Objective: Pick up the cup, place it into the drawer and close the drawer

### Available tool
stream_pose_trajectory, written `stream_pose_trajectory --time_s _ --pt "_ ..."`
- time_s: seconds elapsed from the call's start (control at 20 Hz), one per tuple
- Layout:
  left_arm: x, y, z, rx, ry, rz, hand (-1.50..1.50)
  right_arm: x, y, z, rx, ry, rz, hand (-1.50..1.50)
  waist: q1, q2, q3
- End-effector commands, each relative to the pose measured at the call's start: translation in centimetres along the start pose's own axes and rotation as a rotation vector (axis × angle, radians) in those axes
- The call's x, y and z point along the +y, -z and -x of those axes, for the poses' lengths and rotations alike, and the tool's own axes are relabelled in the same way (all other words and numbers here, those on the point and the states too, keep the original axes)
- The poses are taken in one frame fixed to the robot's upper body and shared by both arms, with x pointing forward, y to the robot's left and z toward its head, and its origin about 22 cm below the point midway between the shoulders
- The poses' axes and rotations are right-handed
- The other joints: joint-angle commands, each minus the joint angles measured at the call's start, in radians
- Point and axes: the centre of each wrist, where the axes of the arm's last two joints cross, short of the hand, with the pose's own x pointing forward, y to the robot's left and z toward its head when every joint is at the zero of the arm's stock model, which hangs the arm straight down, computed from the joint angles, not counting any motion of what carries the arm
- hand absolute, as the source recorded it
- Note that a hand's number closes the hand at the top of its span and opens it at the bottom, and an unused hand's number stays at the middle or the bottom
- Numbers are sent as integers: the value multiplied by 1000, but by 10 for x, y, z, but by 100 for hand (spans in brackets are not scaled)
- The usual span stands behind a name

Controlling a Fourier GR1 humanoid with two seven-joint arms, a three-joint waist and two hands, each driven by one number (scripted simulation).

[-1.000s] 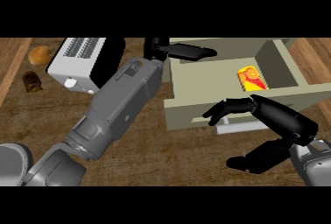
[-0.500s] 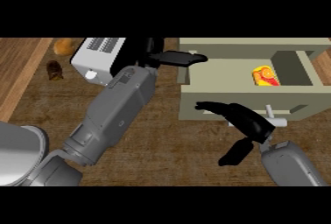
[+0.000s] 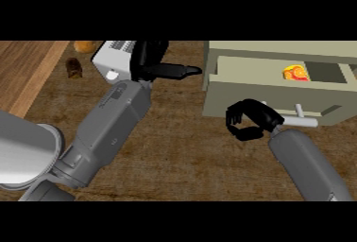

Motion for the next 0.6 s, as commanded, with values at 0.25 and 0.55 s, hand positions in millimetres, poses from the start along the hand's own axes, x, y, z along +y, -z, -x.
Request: stream_pose_trajectory --time_s 0.25,0.55 --pt "31 -12 -5 -2 -21 26 -150 -66 15 19 -34 77 243 150 56 16 5" --pt "49 -23 -3 29 -27 51 -150 -135 -2 15 20 87 387 150 86 26 4"
